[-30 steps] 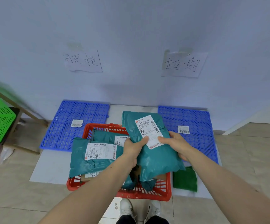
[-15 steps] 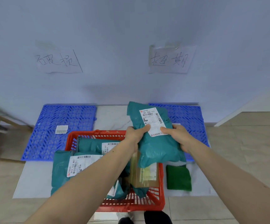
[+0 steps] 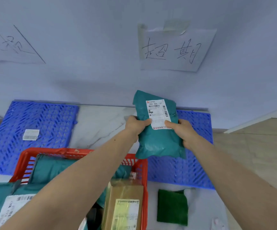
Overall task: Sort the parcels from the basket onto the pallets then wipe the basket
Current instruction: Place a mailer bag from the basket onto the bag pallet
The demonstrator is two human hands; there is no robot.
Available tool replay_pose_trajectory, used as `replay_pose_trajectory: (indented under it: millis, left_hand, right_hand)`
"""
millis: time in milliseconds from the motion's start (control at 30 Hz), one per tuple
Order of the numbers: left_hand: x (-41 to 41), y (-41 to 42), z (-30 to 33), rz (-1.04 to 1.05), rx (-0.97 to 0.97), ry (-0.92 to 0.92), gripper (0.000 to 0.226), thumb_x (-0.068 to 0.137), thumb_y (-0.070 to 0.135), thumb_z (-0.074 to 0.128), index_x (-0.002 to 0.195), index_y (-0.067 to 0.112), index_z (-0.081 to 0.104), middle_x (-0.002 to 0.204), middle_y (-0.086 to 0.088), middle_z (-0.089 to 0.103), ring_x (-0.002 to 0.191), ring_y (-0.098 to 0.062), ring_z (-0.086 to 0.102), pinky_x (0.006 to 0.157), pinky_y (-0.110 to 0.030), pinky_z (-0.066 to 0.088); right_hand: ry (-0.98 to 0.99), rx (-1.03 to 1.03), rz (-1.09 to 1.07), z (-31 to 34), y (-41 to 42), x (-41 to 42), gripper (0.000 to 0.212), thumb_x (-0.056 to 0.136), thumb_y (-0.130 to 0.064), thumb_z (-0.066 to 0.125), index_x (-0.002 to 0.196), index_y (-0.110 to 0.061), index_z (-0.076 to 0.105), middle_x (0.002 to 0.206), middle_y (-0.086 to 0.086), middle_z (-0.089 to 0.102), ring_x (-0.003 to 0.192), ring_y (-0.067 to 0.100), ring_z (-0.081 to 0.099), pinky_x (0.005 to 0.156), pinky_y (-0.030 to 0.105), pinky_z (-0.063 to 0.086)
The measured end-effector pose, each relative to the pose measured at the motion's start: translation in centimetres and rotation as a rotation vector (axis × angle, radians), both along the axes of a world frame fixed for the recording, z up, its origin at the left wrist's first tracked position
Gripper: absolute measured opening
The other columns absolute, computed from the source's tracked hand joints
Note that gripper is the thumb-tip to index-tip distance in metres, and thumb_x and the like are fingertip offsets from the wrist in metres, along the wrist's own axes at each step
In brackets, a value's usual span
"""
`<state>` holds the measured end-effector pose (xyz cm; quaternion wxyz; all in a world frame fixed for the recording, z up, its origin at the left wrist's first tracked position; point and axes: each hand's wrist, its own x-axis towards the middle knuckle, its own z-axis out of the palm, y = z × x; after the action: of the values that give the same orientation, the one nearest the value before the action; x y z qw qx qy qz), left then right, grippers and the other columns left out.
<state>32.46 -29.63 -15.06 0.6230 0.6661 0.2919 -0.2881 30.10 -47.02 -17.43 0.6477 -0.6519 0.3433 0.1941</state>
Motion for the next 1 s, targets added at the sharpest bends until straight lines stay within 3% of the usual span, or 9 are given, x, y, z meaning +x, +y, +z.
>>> replay_pose_trajectory:
  millis: [67, 167, 233, 400, 633, 733, 833, 1000]
  left_hand:
    - [1.3, -0.3, -3.0, -0.038, 0.036, 0.005, 0.024, 0.085, 0.011, 0.075, 0.097, 0.009, 0.054, 0.116, -0.011, 0.066, 0.091, -0.023, 0.061, 0.076, -0.034, 0.051]
    - [3.2, -0.7, -7.2, -0.096, 0.09, 0.007, 0.025, 0.085, 0.012, 0.075, 0.087, 0.014, 0.05, 0.114, -0.009, 0.065, 0.092, -0.022, 0.06, 0.071, -0.032, 0.05]
    - [4.5, -1.0, -9.7, -0.13, 0.112, 0.004, 0.028, 0.085, 0.013, 0.075, 0.095, 0.014, 0.05, 0.116, -0.01, 0.065, 0.096, -0.023, 0.061, 0.071, -0.034, 0.053]
    - [6.2, -1.8, -15.3, -0.257, 0.216, -0.003, 0.046, 0.08, 0.02, 0.08, 0.111, 0.016, 0.046, 0.124, -0.008, 0.062, 0.112, -0.028, 0.061, 0.094, -0.047, 0.054]
    - [6.0, -2.0, -19.7, -0.361, 0.345, 0.013, 0.061, 0.073, 0.024, 0.084, 0.122, 0.011, 0.048, 0.127, -0.01, 0.055, 0.111, -0.029, 0.059, 0.089, -0.047, 0.056]
    - [5.7, -2.2, -20.3, -0.403, 0.429, 0.017, 0.069, 0.071, 0.031, 0.084, 0.126, 0.01, 0.047, 0.13, -0.012, 0.05, 0.111, -0.03, 0.058, 0.091, -0.048, 0.055]
    - [5.5, -2.3, -20.5, -0.423, 0.467, 0.005, 0.071, 0.073, 0.034, 0.083, 0.128, 0.009, 0.046, 0.131, -0.012, 0.048, 0.113, -0.03, 0.056, 0.095, -0.046, 0.052]
    - [5.6, -2.4, -20.8, -0.41, 0.46, -0.024, 0.065, 0.078, 0.03, 0.079, 0.129, 0.009, 0.045, 0.133, -0.011, 0.05, 0.117, -0.028, 0.054, 0.097, -0.041, 0.049]
  right_hand:
    - [0.0, -0.021, -0.008, -3.1, -0.3, 0.7, 0.035, 0.085, -0.016, 0.077, 0.116, -0.006, 0.064, 0.108, 0.011, 0.072, 0.095, 0.026, 0.071, 0.081, 0.038, 0.058]
    - [-0.004, -0.033, -0.036, -7.3, -0.6, 1.4, 0.039, 0.085, -0.017, 0.077, 0.119, -0.006, 0.061, 0.111, 0.009, 0.071, 0.096, 0.023, 0.07, 0.081, 0.036, 0.057]
    - [-0.011, -0.025, -0.077, -9.5, -0.7, 2.1, 0.039, 0.086, -0.015, 0.076, 0.12, -0.007, 0.059, 0.112, 0.007, 0.07, 0.096, 0.021, 0.069, 0.078, 0.033, 0.056]
    - [-0.041, -0.085, -0.067, -13.8, -0.8, 3.1, 0.04, 0.088, -0.015, 0.074, 0.122, -0.008, 0.055, 0.113, 0.005, 0.067, 0.098, 0.019, 0.067, 0.073, 0.028, 0.054]
    - [-0.026, -0.142, -0.025, -18.4, -1.2, 2.9, 0.033, 0.089, -0.019, 0.072, 0.115, -0.017, 0.052, 0.118, 0.005, 0.064, 0.104, 0.021, 0.064, 0.093, 0.042, 0.054]
    - [-0.032, -0.236, 0.006, -19.4, -1.3, 2.8, 0.042, 0.085, -0.024, 0.075, 0.12, -0.017, 0.052, 0.121, 0.005, 0.062, 0.108, 0.023, 0.062, 0.096, 0.046, 0.053]
    - [-0.035, -0.271, 0.015, -19.8, -1.2, 2.8, 0.052, 0.085, -0.026, 0.076, 0.129, -0.013, 0.051, 0.118, 0.002, 0.059, 0.11, 0.022, 0.061, 0.097, 0.045, 0.052]
    - [-0.048, -0.292, 0.003, -20.3, -0.8, 3.2, 0.046, 0.087, -0.024, 0.073, 0.126, -0.013, 0.051, 0.113, -0.001, 0.06, 0.108, 0.021, 0.06, 0.098, 0.042, 0.051]
